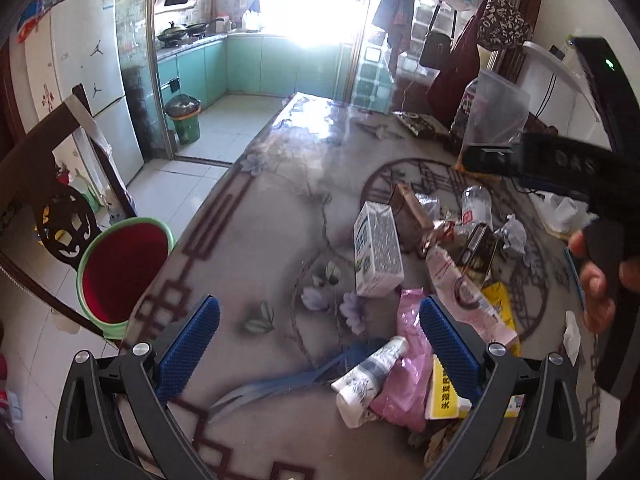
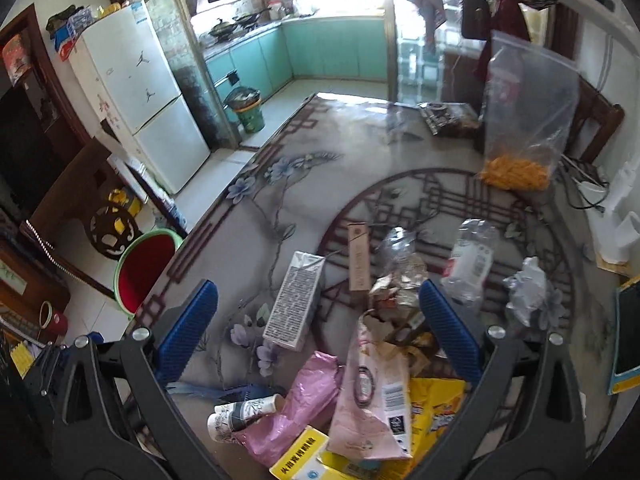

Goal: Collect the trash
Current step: 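Grasp the white milk carton with the right gripper while the left gripper grasps the floral paper cup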

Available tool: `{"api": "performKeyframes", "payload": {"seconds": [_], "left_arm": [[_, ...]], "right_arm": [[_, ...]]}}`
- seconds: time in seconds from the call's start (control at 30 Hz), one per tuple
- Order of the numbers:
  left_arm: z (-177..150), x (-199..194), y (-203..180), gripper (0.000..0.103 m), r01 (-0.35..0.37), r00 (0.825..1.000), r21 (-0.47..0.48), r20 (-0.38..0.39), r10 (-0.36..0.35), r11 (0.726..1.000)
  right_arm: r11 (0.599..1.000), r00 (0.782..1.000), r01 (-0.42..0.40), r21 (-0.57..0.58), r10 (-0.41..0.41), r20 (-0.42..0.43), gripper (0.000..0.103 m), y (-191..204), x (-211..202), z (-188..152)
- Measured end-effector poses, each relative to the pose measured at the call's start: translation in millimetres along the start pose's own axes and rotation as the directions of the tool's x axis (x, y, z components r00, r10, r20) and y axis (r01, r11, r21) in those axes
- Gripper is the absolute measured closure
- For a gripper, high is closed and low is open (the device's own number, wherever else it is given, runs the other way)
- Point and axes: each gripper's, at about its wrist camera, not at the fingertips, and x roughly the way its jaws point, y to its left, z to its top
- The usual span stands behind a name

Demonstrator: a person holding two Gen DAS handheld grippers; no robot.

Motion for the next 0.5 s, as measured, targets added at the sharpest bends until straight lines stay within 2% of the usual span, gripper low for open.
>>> {"api": "performKeyframes", "payload": {"seconds": [0.07,0.17,0.33,0.4,0.47,0.5], "left_arm": [[-8,3,3,0.007,0.018,1.000,0.015,-0.005,-0.018,1.000],[-17,7,0,0.007,0.061,0.998,0.077,-0.018,-0.060,0.995],[-27,20,-3,0.007,0.053,0.994,0.124,-0.102,-0.040,0.991],[-32,25,-2,0.008,0.111,0.985,0.112,-0.146,-0.094,0.987],[-37,32,-3,0.008,0.177,0.967,0.079,-0.198,-0.159,0.981],[-39,37,-4,0.008,0.194,0.960,0.066,-0.220,-0.175,0.979]], "right_arm": [[0.999,0.998,-0.024,-0.040,0.022,-0.066,0.005,17,29,2],[0.997,0.983,-0.033,-0.072,0.019,-0.185,0.009,37,74,-1],[0.999,0.952,-0.007,-0.053,-0.010,-0.307,0.010,47,126,-8],[0.999,0.938,0.000,-0.035,-0.012,-0.346,0.011,45,141,-10],[1.000,0.925,-0.004,-0.015,-0.002,-0.379,0.017,43,152,-12],[1.000,0.918,-0.005,-0.008,0.001,-0.396,0.025,41,157,-14]]}}
